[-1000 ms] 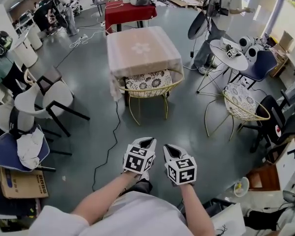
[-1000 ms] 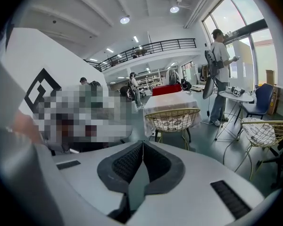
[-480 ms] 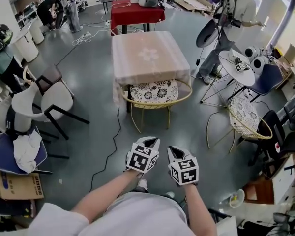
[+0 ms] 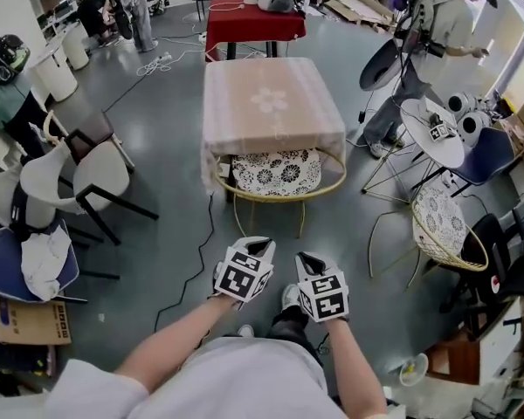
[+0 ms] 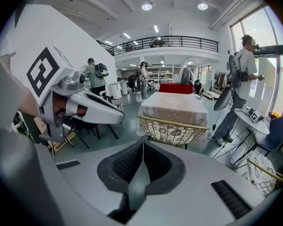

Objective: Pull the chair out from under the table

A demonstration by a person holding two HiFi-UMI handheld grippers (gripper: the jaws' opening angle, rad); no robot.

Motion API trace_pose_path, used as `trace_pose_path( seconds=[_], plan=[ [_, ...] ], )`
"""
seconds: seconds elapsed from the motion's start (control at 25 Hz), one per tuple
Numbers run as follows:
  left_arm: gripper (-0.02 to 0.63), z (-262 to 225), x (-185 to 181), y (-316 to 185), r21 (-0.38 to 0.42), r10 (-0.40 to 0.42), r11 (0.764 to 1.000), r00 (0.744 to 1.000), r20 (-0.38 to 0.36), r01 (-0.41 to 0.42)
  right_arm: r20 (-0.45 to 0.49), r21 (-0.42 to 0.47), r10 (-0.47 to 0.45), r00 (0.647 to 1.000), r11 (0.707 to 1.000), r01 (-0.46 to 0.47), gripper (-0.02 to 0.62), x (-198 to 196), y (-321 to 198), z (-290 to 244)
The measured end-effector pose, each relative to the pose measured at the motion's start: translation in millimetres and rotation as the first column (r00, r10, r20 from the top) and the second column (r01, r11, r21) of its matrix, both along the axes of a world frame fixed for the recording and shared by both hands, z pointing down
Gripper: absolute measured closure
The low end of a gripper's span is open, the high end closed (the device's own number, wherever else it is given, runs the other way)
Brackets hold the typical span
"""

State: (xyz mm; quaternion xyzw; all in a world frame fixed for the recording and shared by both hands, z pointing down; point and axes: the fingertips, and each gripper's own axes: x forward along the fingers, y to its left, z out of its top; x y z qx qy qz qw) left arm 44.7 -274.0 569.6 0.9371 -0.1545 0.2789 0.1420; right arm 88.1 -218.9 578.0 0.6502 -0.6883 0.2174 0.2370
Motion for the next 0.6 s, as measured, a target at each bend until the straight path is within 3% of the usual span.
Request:
trace_pose_path(
  seconds=[0.16, 0.32, 0.6],
  plan=[
    [0.6, 3.8, 26.4, -18.6, 0.018, -0.013, 1.0, 1.0, 0.005, 0.012, -0.053, -0.029, -0.085, 0.995, 0.996, 0.084, 0.592, 25.0, -19.4, 10.6],
    [0.6, 10.1, 55.8, -39.8, 0.083, 0.017, 0.996, 0.998, 0.061, -0.022, -0.096, -0.068, -0.177, 0.98, 0.983, 0.171, 0.592, 52.6, -44.3, 16.3],
    [0.598, 33.5, 100.9, -75.7, 0.211, 0.077, 0.97, 0.977, 0.199, -0.12, -0.23, -0.146, -0.361, 0.904, 0.931, 0.335, 0.591, 103.3, -87.9, 30.8]
  ],
)
